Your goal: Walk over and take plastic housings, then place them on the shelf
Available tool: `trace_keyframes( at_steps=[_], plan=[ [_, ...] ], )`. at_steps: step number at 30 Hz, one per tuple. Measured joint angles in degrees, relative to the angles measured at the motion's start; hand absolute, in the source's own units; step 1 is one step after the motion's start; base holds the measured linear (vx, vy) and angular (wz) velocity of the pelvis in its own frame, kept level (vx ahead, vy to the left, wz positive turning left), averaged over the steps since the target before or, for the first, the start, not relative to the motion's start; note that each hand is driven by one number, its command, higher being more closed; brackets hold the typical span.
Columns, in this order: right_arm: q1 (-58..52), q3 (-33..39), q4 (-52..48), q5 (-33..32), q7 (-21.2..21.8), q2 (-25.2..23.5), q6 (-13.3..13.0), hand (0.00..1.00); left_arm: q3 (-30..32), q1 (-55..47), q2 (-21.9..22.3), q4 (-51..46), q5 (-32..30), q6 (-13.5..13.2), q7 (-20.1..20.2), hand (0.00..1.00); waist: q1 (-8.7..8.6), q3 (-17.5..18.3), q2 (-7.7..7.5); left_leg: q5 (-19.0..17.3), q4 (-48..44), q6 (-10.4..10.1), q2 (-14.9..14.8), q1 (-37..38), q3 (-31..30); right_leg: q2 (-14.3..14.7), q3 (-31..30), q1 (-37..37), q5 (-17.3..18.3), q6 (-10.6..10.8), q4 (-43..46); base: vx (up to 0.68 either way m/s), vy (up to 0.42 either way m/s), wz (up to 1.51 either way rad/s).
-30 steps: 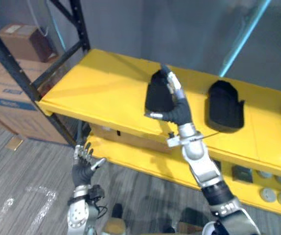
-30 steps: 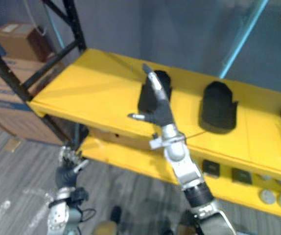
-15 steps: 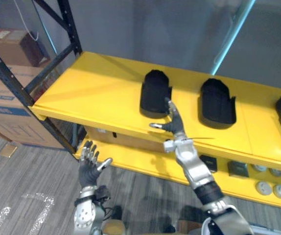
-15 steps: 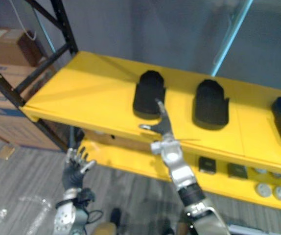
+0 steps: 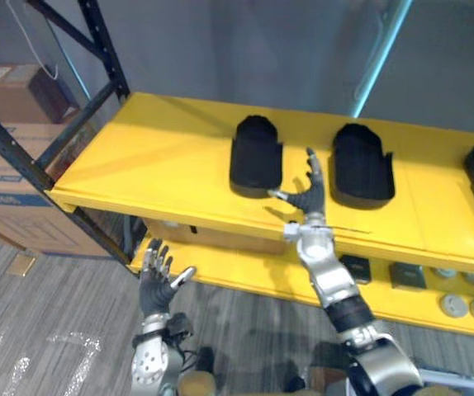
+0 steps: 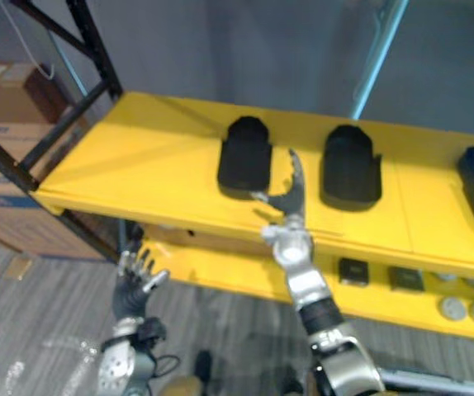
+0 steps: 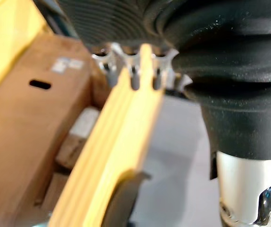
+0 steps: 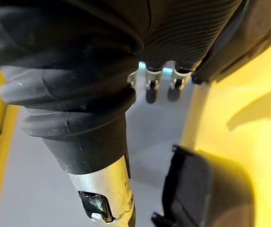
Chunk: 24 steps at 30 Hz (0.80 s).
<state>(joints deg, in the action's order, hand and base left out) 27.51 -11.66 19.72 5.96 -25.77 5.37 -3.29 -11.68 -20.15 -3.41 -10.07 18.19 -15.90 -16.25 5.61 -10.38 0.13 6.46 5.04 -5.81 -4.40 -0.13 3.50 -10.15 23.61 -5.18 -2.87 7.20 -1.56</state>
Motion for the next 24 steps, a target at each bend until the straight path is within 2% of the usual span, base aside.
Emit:
trace_keyframes(
  at_steps=[2,6,14,24],
  plan=[
    [0.02,0.00,1.54,-1.55,2.08,0.01,0.19,0.00,-0.69,0.05,0.01,0.00,-0.01,0.18,0.02,0.00,-0.12,0.12,0.29,0.00,0.01,0.00,0.04,0.04,-0.01,-0.04,0.00,0.00,-0.02,0.02,0.01,0.00,0.000,0.00],
    [0.03,-0.16,3.94,-4.22,5.94,0.04,2.36,0.00,-0.84,0.02,0.05,0.00,-0.01,0.57,0.03,0.00,-0.12,0.02,0.57,0.05,0.01,0.06,0.10,0.05,-0.07,-0.15,0.04,0.00,-0.02,0.03,0.13,0.00,0.000,0.00],
    [0.98,-1.94,6.25,-6.26,10.88,0.37,5.11,0.00,-0.86,0.40,0.09,0.00,-0.06,1.51,-0.54,0.00,-0.14,-0.55,1.55,0.17,0.02,0.22,0.66,0.04,-0.24,-0.74,0.13,0.08,-0.03,0.08,0.59,0.00,0.000,0.00],
    [2.89,-3.22,8.29,-6.32,12.45,0.64,4.69,0.00,-0.84,0.60,0.09,0.00,-0.10,1.56,-0.82,0.00,-0.16,-0.94,1.42,0.40,0.04,0.48,1.11,-0.74,-1.52,-1.12,1.44,0.13,0.15,-0.09,0.82,-0.02,-0.006,0.06]
  ],
)
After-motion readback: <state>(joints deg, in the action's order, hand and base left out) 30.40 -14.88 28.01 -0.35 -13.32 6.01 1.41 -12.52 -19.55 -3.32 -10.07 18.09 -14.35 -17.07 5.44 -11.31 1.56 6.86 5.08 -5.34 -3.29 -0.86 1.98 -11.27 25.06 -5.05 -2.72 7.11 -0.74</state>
